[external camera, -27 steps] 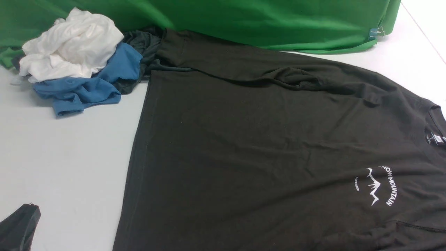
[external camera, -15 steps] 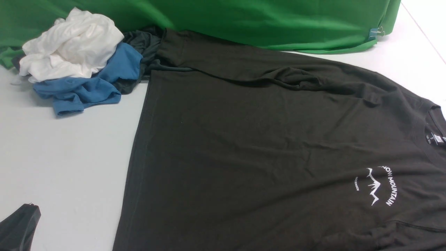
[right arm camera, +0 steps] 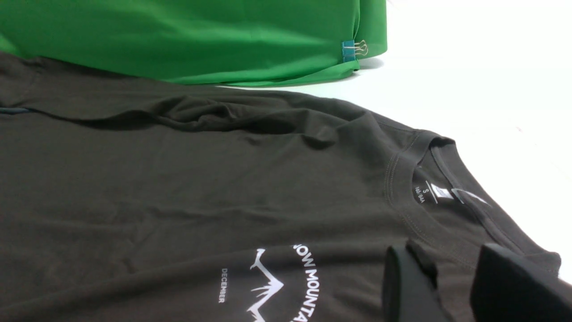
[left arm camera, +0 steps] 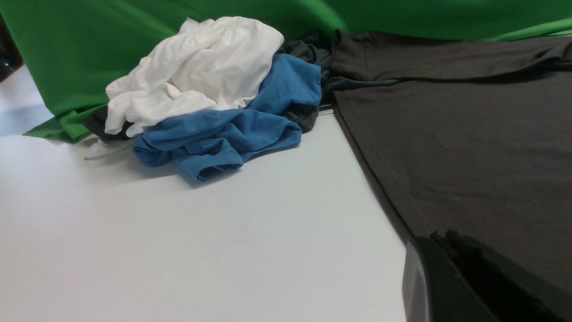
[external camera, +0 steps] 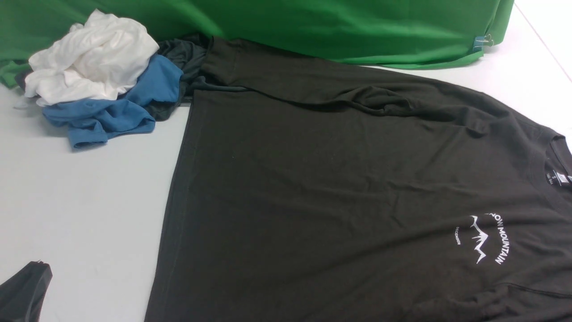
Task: Fold a long-sleeved shirt on a white desktop.
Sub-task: 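Grasp the left edge of the dark T-shirt lying flat on the table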
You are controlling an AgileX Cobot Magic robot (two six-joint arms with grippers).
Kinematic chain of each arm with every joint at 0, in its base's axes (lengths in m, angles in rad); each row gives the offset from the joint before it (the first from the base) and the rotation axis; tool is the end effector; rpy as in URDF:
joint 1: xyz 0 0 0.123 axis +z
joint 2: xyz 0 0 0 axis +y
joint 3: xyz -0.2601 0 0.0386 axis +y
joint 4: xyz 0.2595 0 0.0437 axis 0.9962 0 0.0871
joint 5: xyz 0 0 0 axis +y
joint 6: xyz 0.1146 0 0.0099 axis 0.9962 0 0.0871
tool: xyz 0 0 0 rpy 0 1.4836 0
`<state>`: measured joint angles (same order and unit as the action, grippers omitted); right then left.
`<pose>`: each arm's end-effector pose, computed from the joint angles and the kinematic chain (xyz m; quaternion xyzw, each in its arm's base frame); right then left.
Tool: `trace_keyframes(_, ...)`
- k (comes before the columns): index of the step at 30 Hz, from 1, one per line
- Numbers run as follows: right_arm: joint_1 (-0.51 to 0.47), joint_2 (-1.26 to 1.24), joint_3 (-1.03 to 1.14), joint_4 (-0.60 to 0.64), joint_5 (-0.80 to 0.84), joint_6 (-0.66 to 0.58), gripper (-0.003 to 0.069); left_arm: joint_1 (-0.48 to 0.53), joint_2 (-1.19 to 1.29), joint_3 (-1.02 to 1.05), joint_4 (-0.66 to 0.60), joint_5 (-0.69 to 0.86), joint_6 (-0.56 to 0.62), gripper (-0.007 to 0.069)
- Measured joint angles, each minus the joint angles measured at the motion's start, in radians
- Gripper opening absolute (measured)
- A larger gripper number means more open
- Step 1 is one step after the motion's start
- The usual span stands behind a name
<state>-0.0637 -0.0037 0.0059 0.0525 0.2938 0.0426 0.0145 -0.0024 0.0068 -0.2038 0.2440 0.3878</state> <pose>0.1117 -0.0054 0.1799 0.0560 0.7748 0.0151 0.6295 0.1130 -0.0040 0.1855 0.0824 0.7556 0.0478 0.6480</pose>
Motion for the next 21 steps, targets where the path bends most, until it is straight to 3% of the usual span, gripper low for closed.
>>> trace_keyframes(4,0.0,0.0,0.0,0.0,0.0,0.0,0.0242,0.0,0.0,0.0,-0.014,-0.111,-0.011,0.0021)
trace_keyframes(6,0.0,0.0,0.0,0.0,0.0,0.0,0.0242,0.0,0.0,0.0,-0.144,-0.229,-0.112,0.0021)
trace_keyframes(11,0.0,0.0,0.0,0.0,0.0,0.0,0.0242,0.0,0.0,0.0,-0.323,-0.407,-0.346,0.0021)
trace_keyframes(14,0.0,0.0,0.0,0.0,0.0,0.0,0.0242,0.0,0.0,0.0,-0.325,-0.434,-0.395,0.0021)
trace_keyframes(17,0.0,0.0,0.0,0.0,0.0,0.0,0.0242,-0.001,0.0,0.0,-0.301,-0.434,-0.548,0.0021)
trace_keyframes(21,0.0,0.0,0.0,0.0,0.0,0.0,0.0242,-0.039,0.0,-0.007,-0.102,-0.419,-0.701,0.0021)
